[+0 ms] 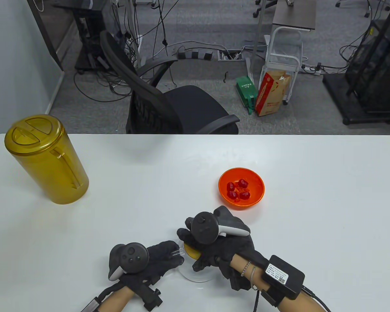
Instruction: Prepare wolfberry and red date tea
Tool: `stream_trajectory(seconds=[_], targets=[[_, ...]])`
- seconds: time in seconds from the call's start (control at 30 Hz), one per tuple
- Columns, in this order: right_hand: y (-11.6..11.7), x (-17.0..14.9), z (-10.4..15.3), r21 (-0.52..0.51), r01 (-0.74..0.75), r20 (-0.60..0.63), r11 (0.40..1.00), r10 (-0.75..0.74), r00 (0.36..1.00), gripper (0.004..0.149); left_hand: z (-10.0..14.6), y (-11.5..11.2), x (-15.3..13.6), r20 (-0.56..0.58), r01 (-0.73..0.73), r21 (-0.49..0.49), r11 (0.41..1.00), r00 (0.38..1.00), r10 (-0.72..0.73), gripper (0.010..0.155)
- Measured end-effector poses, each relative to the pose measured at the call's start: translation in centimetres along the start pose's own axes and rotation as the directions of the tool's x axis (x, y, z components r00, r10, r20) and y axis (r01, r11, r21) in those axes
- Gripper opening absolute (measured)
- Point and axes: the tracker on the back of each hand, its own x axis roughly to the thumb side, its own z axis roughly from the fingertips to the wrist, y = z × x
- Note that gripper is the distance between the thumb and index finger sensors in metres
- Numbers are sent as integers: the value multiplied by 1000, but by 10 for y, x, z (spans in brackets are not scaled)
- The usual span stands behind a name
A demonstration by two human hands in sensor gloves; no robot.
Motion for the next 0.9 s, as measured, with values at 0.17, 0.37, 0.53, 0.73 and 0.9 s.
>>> stream_trajectory(seconds=[0.17,0.37,0.53,0.73,0.9], targets=[[0,-1,-2,-10,7,24,1000,-7,1000,94,0,0,0,1,-3,-2,1000,1000,3,46],[-5,0,-3,-47,-62,60,997,64,996,93,0,1,-1,0,-9,1,1000,1000,9,47],[-23,5,16,-142,-44,122,989,61,991,93,0,1,-1,1,-7,4,1000,1000,7,47],[-42,-2,57,-265,-23,117,964,56,992,93,0,1,-1,3,0,8,1000,1000,0,47],[-40,-25,96,-328,-8,48,945,25,999,93,1,1,-1,4,8,12,1000,1000,-8,47]])
